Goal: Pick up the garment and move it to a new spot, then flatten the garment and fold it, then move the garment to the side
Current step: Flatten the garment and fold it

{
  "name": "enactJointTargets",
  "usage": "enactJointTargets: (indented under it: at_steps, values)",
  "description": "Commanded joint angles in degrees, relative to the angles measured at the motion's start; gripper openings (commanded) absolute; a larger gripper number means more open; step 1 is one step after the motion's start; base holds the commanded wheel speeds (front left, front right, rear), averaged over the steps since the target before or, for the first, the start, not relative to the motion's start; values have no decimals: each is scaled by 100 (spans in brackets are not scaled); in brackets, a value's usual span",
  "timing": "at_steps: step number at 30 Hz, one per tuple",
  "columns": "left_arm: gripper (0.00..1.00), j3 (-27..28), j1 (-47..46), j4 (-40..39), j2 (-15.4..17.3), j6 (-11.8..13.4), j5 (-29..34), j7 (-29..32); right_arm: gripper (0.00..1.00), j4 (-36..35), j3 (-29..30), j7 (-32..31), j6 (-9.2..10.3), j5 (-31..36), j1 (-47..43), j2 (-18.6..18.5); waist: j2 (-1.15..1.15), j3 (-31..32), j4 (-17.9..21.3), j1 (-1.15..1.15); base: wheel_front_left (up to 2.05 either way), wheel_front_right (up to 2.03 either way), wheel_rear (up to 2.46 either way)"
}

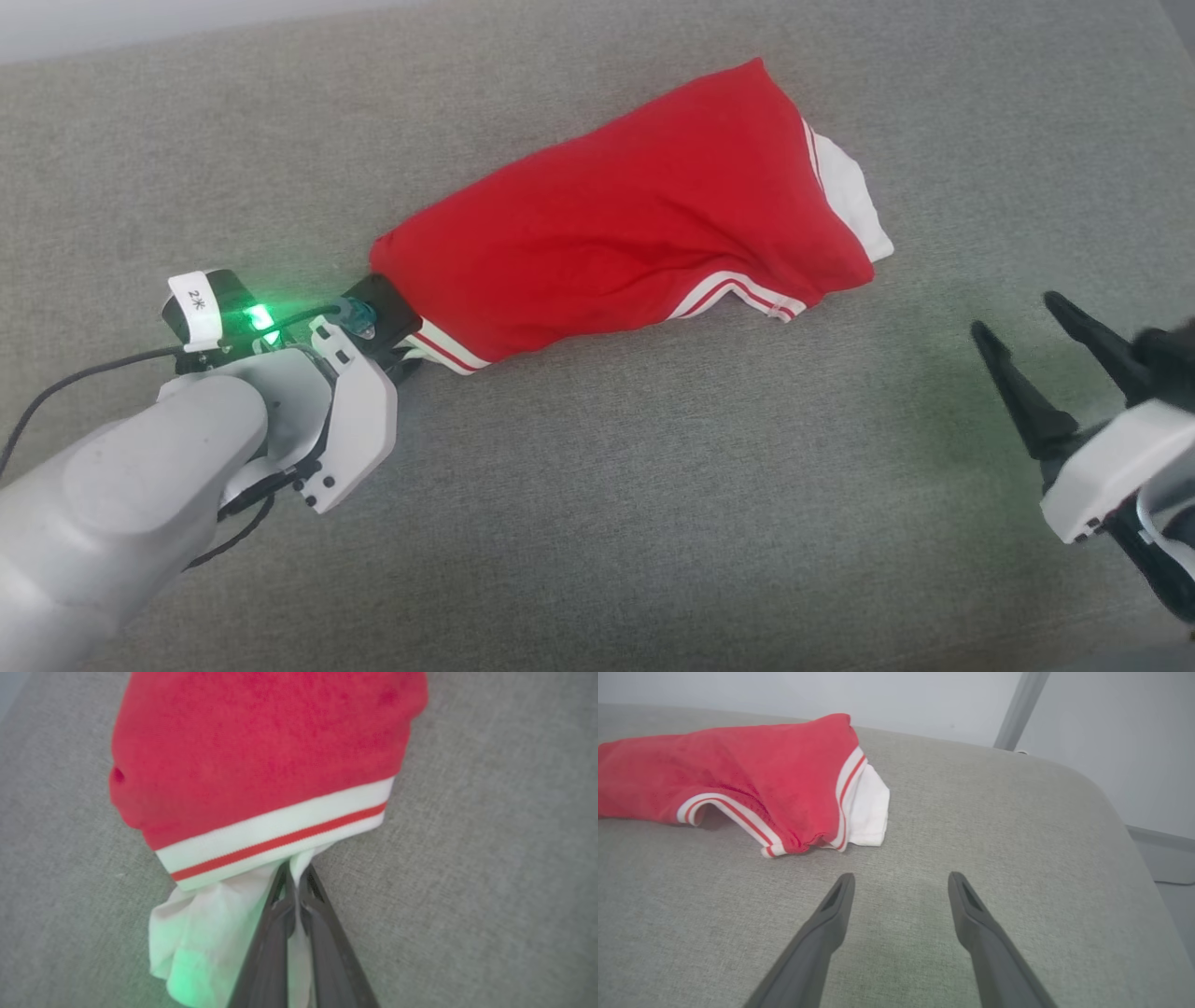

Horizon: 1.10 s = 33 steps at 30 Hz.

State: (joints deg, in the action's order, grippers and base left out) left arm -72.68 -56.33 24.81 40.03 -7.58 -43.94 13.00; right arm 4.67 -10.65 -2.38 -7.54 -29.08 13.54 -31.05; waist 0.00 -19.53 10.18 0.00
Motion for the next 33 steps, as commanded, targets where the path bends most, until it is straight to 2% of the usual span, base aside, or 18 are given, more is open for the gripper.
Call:
enactJointTargets:
  at_steps: [1, 7, 12, 15, 19, 20, 25, 26, 33]
  values:
    - [0, -123, 163, 127, 71, 17, -74, 79, 100, -42, -188, -68, 11, -3, 156, -122, 0, -9, -22, 0, 0, 0, 0]
    - [0, -118, 49, -1, 179, 17, -42, 123, 100, 32, -1332, -389, 11, -130, 866, -954, 0, -74, -188, 0, 0, 0, 0]
    - [0, -113, -60, -26, 106, 18, 8, 121, 100, 322, -2374, -570, 11, -195, 1692, -1580, 0, -197, -395, 0, 0, 0, 0]
    - [0, -110, -141, -15, 24, 22, 26, 82, 100, 572, -2967, -600, 11, -180, 2258, -1832, 0, -294, -522, 0, 0, 0, 0]
    - [0, -111, -259, -15, -80, 26, 55, 52, 100, 899, -3800, -629, 11, -218, 2989, -2037, 0, -443, -691, 0, 0, 0, 0]
    - [0, -113, -314, -16, -128, 33, 77, 32, 100, 1080, -4215, -638, 11, -229, 3366, -2123, 0, -518, -777, 0, 0, 0, 0]
    - [0, -122, -407, -22, -245, 39, 135, 9, 100, 1432, -5172, -573, 11, -364, 4153, -2183, 0, -681, -950, 0, 0, 0, 0]
    - [0, -122, -407, -22, -245, 39, 135, 9, 100, 1432, -5172, -573, 11, -364, 4153, -2183, 0, -681, -950, 0, 0, 0, 0]
    - [0, -131, -466, 13, -390, 45, 214, -44, 100, 1730, -6115, -417, 11, -560, 4828, -2130, 0, -777, -1059, 0, 0, 0, 0]
